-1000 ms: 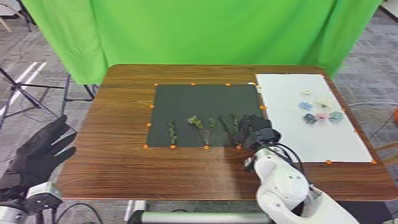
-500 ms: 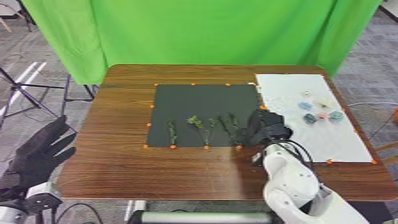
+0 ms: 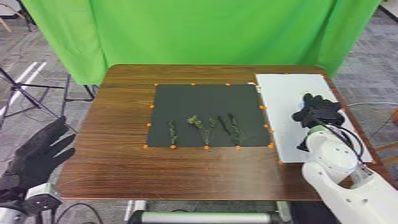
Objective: Arrange flowers
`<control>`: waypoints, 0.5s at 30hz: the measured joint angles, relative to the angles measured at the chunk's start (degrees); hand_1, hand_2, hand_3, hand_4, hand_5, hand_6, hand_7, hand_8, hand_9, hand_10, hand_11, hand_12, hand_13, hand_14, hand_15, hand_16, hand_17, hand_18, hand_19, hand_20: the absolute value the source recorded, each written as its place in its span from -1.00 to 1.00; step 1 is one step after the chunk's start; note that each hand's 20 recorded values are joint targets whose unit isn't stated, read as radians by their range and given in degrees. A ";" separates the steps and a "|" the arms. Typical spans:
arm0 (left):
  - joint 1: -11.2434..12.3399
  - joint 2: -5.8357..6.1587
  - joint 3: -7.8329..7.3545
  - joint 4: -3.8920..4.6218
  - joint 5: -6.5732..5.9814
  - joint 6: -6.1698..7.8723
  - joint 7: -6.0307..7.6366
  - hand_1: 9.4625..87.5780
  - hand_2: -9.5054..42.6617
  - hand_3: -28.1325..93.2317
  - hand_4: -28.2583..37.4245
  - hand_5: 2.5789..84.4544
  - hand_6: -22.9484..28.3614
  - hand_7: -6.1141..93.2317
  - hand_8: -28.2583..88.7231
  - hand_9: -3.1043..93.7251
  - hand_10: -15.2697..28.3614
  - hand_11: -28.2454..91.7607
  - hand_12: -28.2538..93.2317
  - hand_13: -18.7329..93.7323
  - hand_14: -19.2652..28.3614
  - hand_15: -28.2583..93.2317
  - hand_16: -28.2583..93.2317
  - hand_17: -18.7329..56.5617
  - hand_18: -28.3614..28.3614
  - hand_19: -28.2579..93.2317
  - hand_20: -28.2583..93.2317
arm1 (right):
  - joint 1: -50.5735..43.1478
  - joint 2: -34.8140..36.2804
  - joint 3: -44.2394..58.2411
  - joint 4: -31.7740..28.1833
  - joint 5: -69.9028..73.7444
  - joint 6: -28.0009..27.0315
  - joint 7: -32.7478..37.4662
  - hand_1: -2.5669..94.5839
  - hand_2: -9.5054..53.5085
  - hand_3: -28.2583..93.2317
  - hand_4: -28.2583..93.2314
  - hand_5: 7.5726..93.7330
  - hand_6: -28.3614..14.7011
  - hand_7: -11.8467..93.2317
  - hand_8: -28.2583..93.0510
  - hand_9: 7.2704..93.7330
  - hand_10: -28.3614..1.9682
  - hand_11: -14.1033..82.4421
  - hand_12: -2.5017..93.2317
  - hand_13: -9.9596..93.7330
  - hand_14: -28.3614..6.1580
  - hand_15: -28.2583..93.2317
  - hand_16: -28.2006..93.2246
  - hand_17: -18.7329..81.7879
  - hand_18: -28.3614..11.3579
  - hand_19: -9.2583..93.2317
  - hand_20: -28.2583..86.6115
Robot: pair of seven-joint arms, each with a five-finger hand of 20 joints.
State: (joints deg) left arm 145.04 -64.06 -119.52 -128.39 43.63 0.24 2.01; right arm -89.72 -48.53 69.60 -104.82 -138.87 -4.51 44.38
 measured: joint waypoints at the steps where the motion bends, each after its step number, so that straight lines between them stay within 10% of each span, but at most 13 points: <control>1: 0.01 -0.02 -0.05 0.00 0.01 -0.01 0.00 -0.64 -0.76 0.61 -0.94 -0.55 -0.10 -0.51 -0.68 -0.59 0.09 -0.38 -0.20 -0.44 0.29 -0.26 -0.41 -0.84 0.64 0.03 -0.37 | 0.14 0.17 0.02 0.65 0.06 -0.52 0.10 -0.33 -1.00 0.93 -0.99 -0.48 0.04 -0.24 -0.74 -0.39 -0.21 -0.22 -0.43 -0.08 -0.07 0.43 -0.26 -0.32 -0.58 0.65 0.39; 9: 0.02 -0.07 -0.49 -0.01 0.01 -0.03 -0.01 -0.64 -0.76 0.61 -0.94 -0.55 -0.10 -0.51 -0.68 -0.59 0.09 -0.38 -0.20 -0.44 0.29 -0.27 -0.41 -0.84 0.64 0.03 -0.38 | -0.06 0.19 0.50 3.41 1.29 -3.19 0.71 -0.24 -1.00 0.92 -1.00 -0.24 0.19 -0.14 -0.79 -0.07 0.01 -0.09 -0.45 0.22 0.18 0.34 -0.21 -0.21 -0.59 0.69 0.36; 12: 0.02 -0.07 -0.60 -0.01 0.01 -0.03 0.00 -0.64 -0.75 0.61 -0.94 -0.54 -0.10 -0.51 -0.68 -0.59 0.09 -0.37 -0.20 -0.44 0.29 -0.26 -0.41 -0.84 0.64 0.03 -0.37 | -0.23 0.21 0.05 4.86 1.14 -0.46 0.64 0.05 -1.00 0.80 -1.00 0.23 0.36 0.16 -0.52 0.62 0.43 -0.24 0.03 0.61 0.48 0.28 0.07 -0.04 -0.58 0.77 0.37; 15: 0.02 -0.01 -0.69 -0.01 0.00 -0.03 0.01 -0.64 -0.75 0.61 -0.94 -0.54 -0.10 -0.51 -0.68 -0.58 0.09 -0.37 -0.20 -0.43 0.29 -0.26 -0.41 -0.84 0.64 0.03 -0.37 | -0.44 0.50 -1.43 6.44 -0.40 7.83 0.33 0.10 -1.00 0.81 -1.00 0.45 0.39 0.16 -0.50 0.82 0.50 -0.27 0.14 0.74 0.48 0.34 0.07 0.02 -0.58 0.80 0.38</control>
State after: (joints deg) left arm 145.06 -64.07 -120.22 -128.40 43.63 0.21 2.02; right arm -90.16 -48.03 68.17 -98.38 -139.26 3.32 44.72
